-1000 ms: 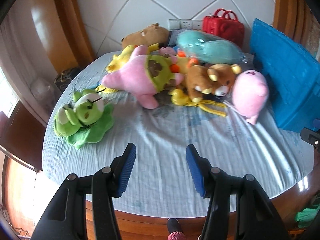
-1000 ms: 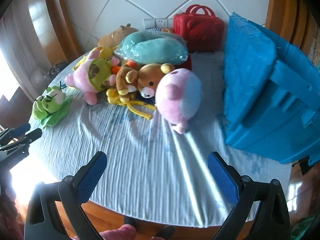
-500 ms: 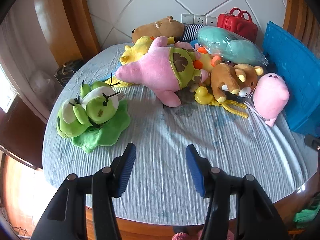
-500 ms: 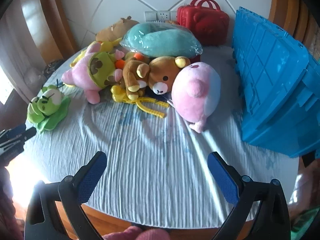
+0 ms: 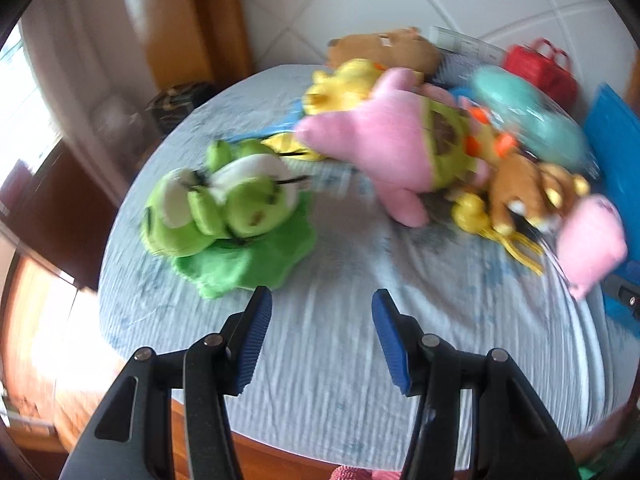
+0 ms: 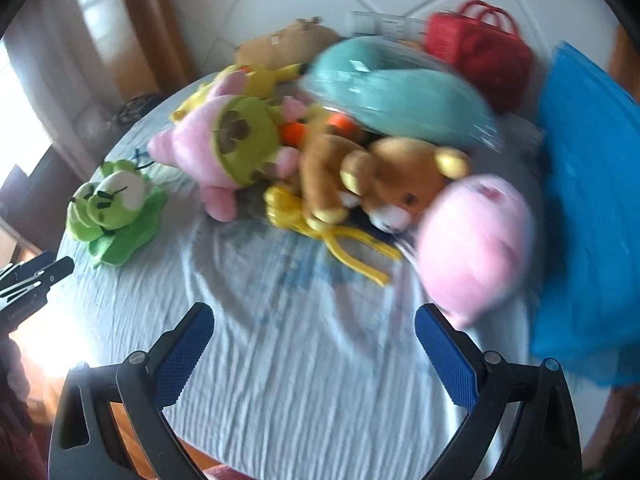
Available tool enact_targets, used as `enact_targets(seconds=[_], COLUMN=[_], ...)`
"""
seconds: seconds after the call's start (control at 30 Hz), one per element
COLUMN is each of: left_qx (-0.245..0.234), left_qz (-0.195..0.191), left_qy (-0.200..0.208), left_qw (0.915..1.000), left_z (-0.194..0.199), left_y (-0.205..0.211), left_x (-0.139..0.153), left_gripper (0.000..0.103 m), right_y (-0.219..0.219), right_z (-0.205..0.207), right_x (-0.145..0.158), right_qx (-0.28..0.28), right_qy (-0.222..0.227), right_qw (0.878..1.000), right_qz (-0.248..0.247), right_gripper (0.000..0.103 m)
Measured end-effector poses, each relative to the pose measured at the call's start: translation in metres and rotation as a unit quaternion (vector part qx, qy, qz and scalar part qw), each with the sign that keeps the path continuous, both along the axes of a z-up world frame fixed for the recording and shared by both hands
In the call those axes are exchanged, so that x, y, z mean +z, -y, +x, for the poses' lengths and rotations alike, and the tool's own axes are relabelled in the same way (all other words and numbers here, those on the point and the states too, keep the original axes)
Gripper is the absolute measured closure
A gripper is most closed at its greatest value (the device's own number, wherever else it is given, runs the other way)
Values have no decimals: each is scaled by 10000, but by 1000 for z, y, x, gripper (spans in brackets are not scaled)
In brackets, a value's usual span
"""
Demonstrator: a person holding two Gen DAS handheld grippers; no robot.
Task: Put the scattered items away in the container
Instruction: 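Lower both tools toward the green frog plush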
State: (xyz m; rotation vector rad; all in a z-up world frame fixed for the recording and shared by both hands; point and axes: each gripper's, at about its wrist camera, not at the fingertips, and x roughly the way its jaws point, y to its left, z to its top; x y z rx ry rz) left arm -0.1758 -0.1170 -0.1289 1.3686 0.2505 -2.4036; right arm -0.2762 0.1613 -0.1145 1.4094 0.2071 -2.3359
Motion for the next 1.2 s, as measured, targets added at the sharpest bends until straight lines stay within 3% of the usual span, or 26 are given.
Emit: enact_targets(seconds=[0.23, 0.4, 0.5, 0.83, 1.2], left_qx=[788, 1101, 1155, 493, -178], left_qz=[0, 18, 27, -75, 170], left_qy=[3, 48, 39, 61, 370], left_qw=[9969, 9939, 9933, 9987, 9990], left_z=[15, 30, 35, 20, -8], left_y=[56, 98, 126, 216, 255], left_x=[-6, -12, -16, -26, -55], left_gripper=[51, 51, 32, 32, 32], right_y=[73, 130, 165, 267, 312], right_z=[-24, -24, -21, -14, -13], right_x=[-12, -22, -27, -39, -52], right_qx=[790, 1248, 1354, 1053, 470], right_qy=[101, 201, 241, 348, 572], right_qw=[9968, 9920, 9905, 9938, 9972], right_qz=[11, 35, 2, -72, -102], right_gripper=[1, 1, 1, 1, 1])
